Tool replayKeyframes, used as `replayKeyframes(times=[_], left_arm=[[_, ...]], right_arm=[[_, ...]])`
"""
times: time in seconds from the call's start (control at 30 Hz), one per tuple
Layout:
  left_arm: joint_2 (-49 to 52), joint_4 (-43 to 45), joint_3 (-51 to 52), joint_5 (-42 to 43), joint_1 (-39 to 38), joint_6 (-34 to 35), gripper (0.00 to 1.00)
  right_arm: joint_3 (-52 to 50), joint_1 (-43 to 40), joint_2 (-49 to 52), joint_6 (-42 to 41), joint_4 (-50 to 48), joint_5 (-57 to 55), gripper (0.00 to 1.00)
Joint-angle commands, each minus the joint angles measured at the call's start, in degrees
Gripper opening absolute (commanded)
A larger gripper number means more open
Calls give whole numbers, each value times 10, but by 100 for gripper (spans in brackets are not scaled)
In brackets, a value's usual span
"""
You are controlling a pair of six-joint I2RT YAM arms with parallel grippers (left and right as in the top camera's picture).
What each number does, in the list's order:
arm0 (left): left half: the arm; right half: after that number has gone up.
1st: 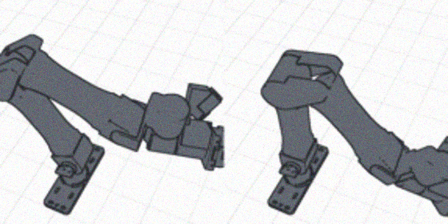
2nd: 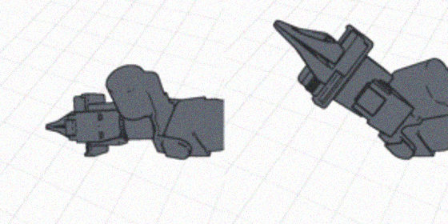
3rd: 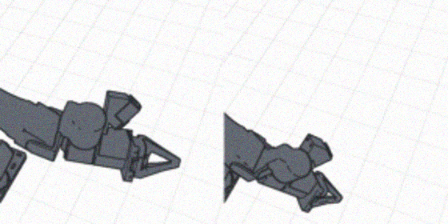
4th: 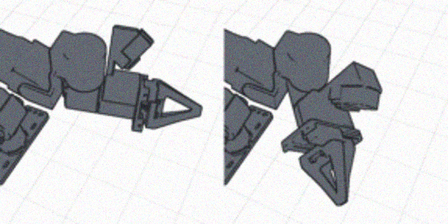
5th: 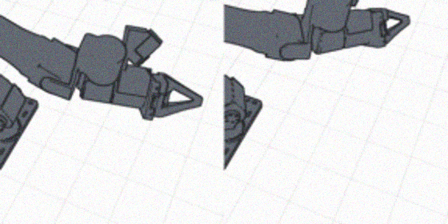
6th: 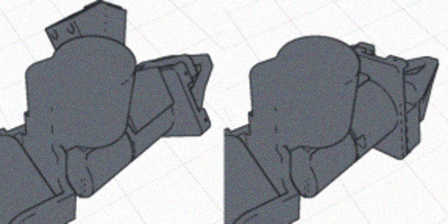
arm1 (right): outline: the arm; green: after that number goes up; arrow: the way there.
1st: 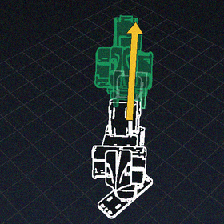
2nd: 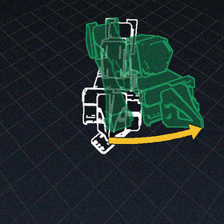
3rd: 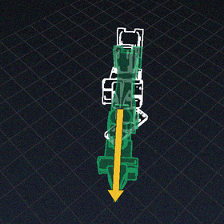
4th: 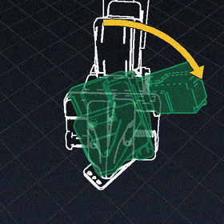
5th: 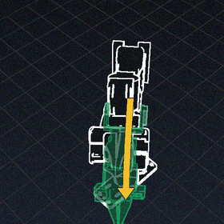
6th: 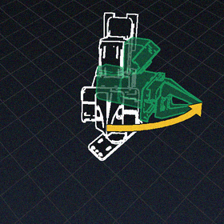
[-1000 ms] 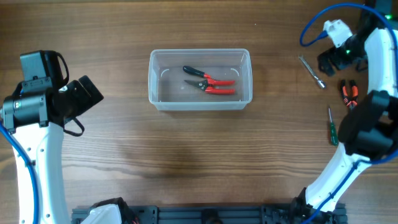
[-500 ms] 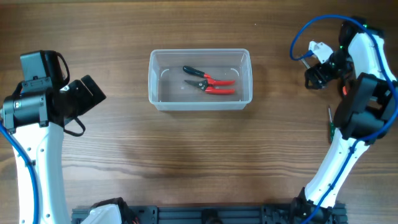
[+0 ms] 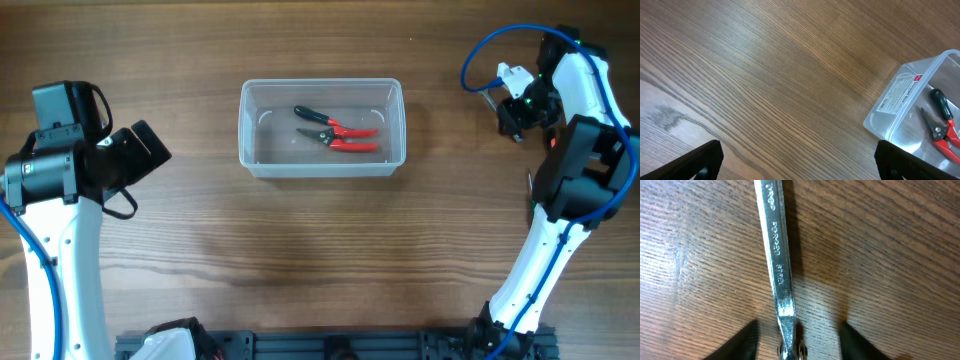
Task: Pack container
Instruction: 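Grasp the silver wrench with the right gripper, then lower the wrench into the container and release it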
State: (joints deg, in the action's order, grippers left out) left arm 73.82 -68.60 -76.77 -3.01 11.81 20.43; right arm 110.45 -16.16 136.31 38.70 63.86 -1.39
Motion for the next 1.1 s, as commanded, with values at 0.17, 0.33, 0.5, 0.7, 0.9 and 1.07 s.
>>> replayKeyframes(times=[0.17, 0.33, 0.5, 0.7, 0.9, 1.07], left_arm=[[0, 0, -1, 10, 3, -5, 100], [0, 0, -1, 10, 3, -5, 100], [0, 0, -1, 10, 3, -6, 100], [0, 0, -1, 10, 3, -7, 100], [0, 0, -1, 10, 3, -7, 100], [0, 0, -1, 10, 3, -7, 100]], right_arm=[[-3, 6, 32, -34, 5, 12, 5], [-3, 6, 32, -44, 7, 14, 5], [-3, 6, 32, -46, 7, 14, 4], [-3, 6, 30, -58, 7, 14, 4], [-2, 6, 5, -57, -2, 35, 4], [-2, 6, -19, -57, 0, 36, 4]])
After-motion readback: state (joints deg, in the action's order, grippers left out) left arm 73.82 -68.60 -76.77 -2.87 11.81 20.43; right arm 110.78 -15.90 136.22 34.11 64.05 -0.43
